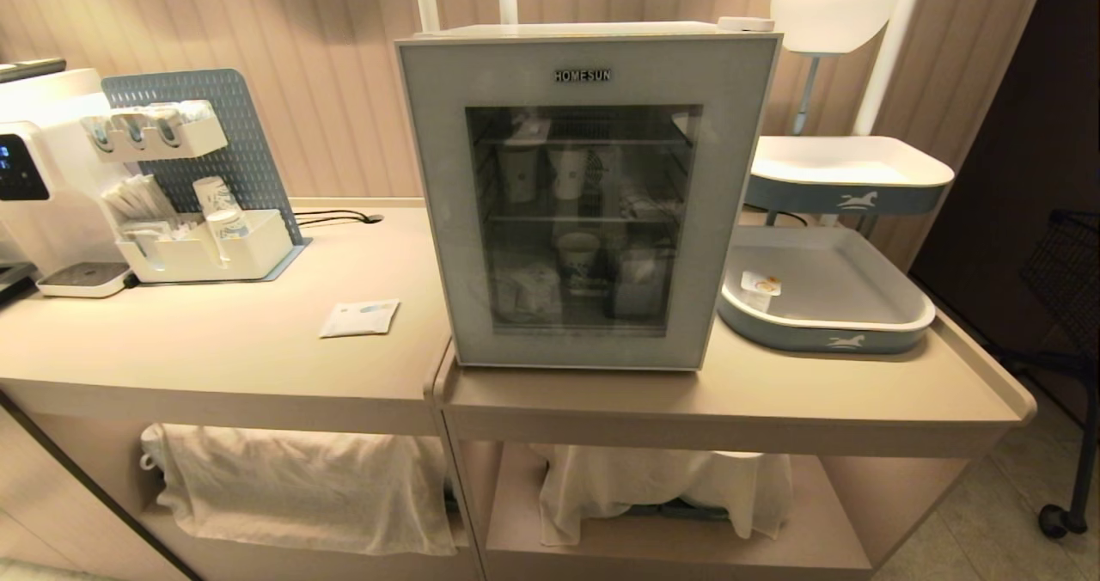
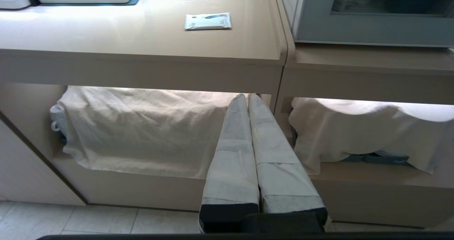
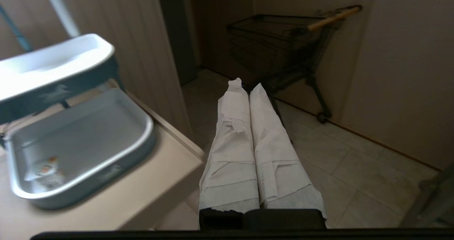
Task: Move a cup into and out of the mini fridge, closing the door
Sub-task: Open the freezer door
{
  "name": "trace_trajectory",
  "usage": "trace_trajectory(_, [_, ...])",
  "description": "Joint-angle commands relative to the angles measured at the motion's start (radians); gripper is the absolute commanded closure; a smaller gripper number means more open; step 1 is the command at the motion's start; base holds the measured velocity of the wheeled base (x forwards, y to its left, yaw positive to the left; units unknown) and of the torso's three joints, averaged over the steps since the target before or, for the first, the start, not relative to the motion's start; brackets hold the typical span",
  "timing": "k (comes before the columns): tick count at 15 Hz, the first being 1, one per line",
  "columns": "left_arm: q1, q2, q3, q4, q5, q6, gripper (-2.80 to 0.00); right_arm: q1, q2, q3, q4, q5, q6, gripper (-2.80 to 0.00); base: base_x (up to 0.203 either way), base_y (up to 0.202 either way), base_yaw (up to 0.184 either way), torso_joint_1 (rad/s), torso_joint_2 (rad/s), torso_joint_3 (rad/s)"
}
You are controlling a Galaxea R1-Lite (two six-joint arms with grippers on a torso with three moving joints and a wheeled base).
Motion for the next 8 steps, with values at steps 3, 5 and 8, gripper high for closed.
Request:
trace_trajectory(3, [0.0, 0.0, 0.002, 0.0, 0.0, 0.0, 0.0, -0.078, -0.468, 0.268, 0.011, 0.032, -0.018, 0.0, 0.0, 0.0, 0.0, 0.0, 0.0, 0.0])
trace_trajectory(5, [0.001, 0.0, 0.002, 0.0, 0.0, 0.001, 0.0, -0.095, -0.634, 0.372, -0.001, 0.139, -0.02, 0.0, 0.0, 0.0, 0.0, 0.0, 0.0, 0.0])
trace_trajectory(8, [0.001, 0.0, 0.002, 0.0, -0.001, 0.001, 0.0, -0.108, -0.69, 0.643, -0.22, 0.493, 0.025, 0.0, 0.0, 0.0, 0.0, 0.0, 0.0, 0.0])
